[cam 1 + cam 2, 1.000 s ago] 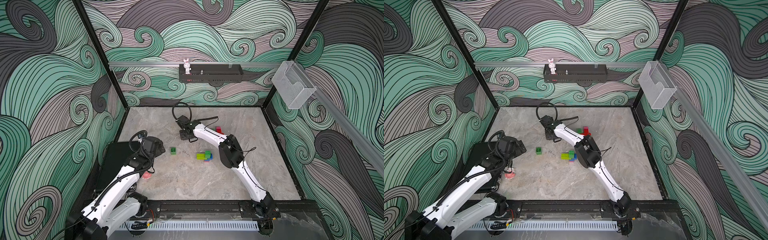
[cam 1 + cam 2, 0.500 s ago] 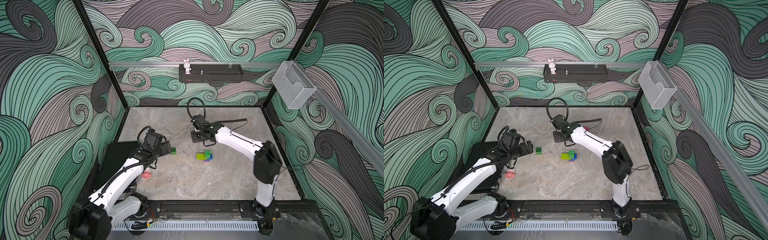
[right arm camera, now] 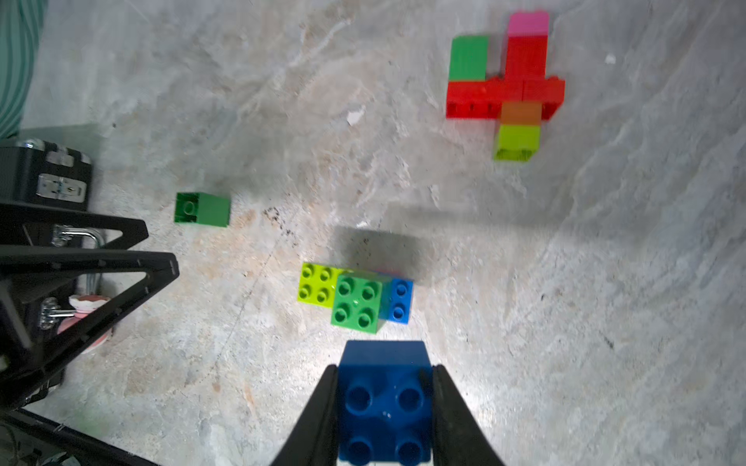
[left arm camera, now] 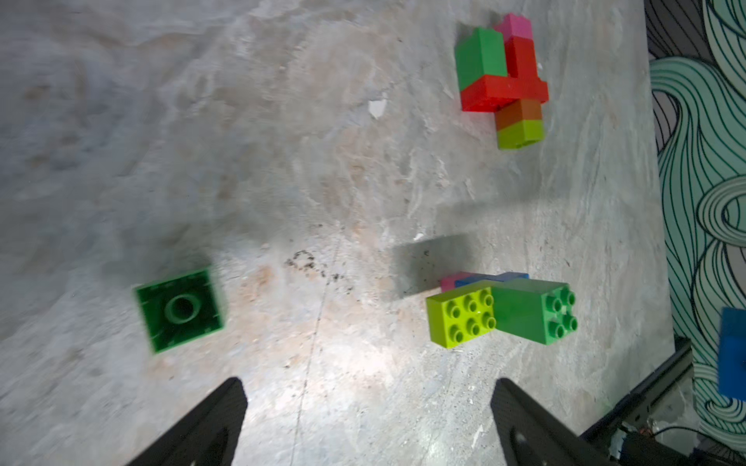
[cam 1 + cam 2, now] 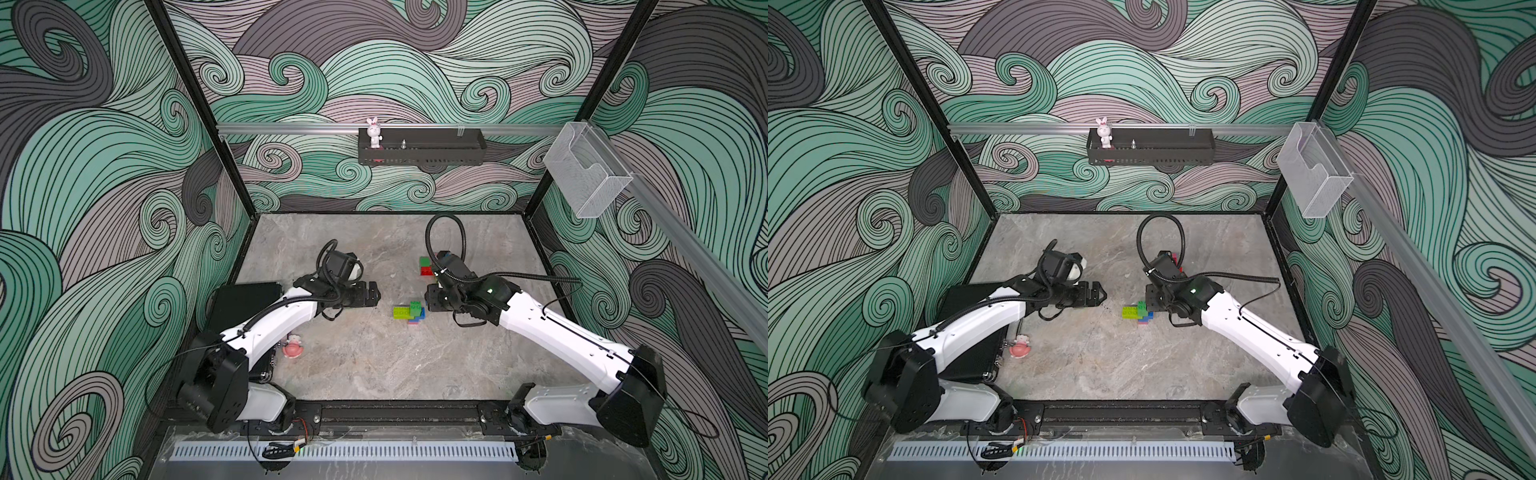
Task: Assemble the number 4 with lego
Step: Assemble the lego brick with the lego brick.
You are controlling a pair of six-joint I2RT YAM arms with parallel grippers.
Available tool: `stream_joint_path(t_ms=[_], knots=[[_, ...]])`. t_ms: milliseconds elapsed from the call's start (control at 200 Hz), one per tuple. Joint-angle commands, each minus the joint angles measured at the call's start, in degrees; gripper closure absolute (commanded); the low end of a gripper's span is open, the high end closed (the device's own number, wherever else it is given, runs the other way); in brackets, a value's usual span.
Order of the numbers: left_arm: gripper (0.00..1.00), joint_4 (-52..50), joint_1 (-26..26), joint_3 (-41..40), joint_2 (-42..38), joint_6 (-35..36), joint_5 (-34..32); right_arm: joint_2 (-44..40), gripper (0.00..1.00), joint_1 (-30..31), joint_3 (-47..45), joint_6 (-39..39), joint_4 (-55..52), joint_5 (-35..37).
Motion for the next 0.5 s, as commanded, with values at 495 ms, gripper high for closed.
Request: stream_joint_path(t_ms=[495], knots=[[0.02, -6.3, -1.5, 14.2, 20.0, -3.9, -4.7, 12.3, 0.77, 3.5, 6.5, 4.4, 0.0, 3.1]])
